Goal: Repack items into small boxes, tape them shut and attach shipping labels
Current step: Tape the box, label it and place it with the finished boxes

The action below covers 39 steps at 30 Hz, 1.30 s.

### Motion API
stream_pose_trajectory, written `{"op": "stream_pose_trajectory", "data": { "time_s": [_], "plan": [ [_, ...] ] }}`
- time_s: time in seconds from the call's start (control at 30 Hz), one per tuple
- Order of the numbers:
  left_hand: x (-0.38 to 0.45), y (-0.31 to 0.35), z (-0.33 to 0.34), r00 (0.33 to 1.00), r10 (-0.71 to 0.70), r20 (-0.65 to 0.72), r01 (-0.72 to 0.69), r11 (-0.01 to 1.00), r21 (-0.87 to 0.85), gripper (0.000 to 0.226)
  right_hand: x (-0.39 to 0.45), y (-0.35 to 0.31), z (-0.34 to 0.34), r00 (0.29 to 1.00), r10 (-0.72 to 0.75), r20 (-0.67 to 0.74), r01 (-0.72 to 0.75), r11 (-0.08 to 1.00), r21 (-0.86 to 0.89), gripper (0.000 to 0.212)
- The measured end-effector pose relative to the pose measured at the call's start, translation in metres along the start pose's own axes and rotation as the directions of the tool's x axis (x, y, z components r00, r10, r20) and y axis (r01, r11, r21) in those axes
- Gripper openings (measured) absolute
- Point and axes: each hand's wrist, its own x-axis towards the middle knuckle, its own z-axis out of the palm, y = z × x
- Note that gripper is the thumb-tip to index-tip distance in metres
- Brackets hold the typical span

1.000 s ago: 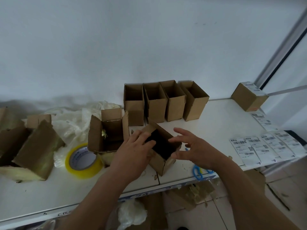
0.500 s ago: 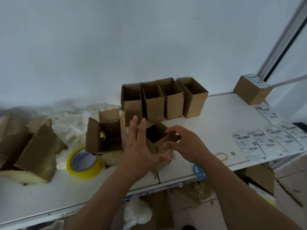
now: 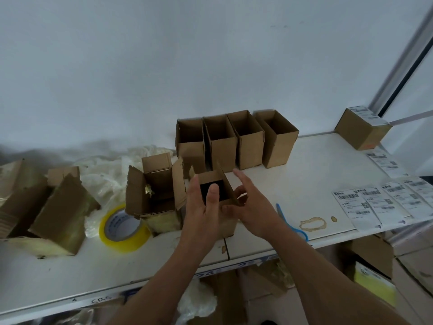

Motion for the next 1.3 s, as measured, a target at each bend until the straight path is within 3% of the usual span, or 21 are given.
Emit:
{"op": "stream_pose_trajectory", "data": {
  "time_s": [0.1, 0.3, 0.53, 0.67, 0.83, 0.93, 1.0, 1.17, 1.3],
  "plan": [
    [-0.002, 0.001, -0.002, 1.0, -0.029, 0.012, 0.029, 0.999, -0.029, 0.078, 0.0, 0.001, -0.002, 0.998, -0.056, 0.011, 0.057, 0.988, -0.146, 0.063],
    [-0.002, -0.008, -0.008, 1.0, -0.002, -0.016, 0.001, 0.997, -0.071, 0.064, -0.01, 0.006, -0.019, 0.995, -0.018, 0.099, 0.03, 0.992, -0.119, 0.064],
    [-0.005, -0.021, -0.005, 0.999, 0.035, 0.021, -0.037, 0.995, 0.089, 0.053, -0.027, 0.0, -0.01, 0.992, 0.001, 0.126, 0.016, 0.992, -0.126, 0.079],
    [-0.005, -0.028, -0.007, 1.0, 0.004, -0.019, -0.002, 0.995, 0.104, 0.05, -0.033, -0.004, -0.003, 0.991, -0.044, 0.125, 0.068, 0.977, -0.202, 0.069],
    [-0.005, -0.03, -0.012, 0.999, -0.037, -0.026, 0.038, 0.998, 0.04, 0.05, -0.033, 0.0, 0.009, 0.979, -0.072, 0.191, 0.096, 0.988, -0.124, 0.072],
    [-0.006, -0.03, -0.012, 0.999, -0.004, -0.048, 0.005, 0.999, 0.032, 0.053, -0.034, -0.002, 0.017, 0.977, -0.024, 0.213, 0.029, 0.999, -0.021, 0.057],
    [-0.005, -0.033, -0.01, 0.997, 0.023, -0.072, -0.018, 0.997, 0.074, 0.057, -0.034, -0.002, 0.021, 0.988, -0.002, 0.156, 0.004, 1.0, -0.009, 0.047],
    [-0.003, -0.035, -0.001, 0.967, -0.246, -0.059, 0.245, 0.969, -0.031, 0.063, -0.029, 0.003, 0.033, 0.999, 0.022, 0.025, -0.022, 1.0, -0.02, 0.023],
    [0.001, -0.036, -0.002, 0.952, -0.303, -0.04, 0.3, 0.952, -0.056, 0.059, -0.029, 0.003, 0.042, 0.997, 0.079, 0.021, -0.08, 0.994, 0.072, 0.02]
  ]
}}
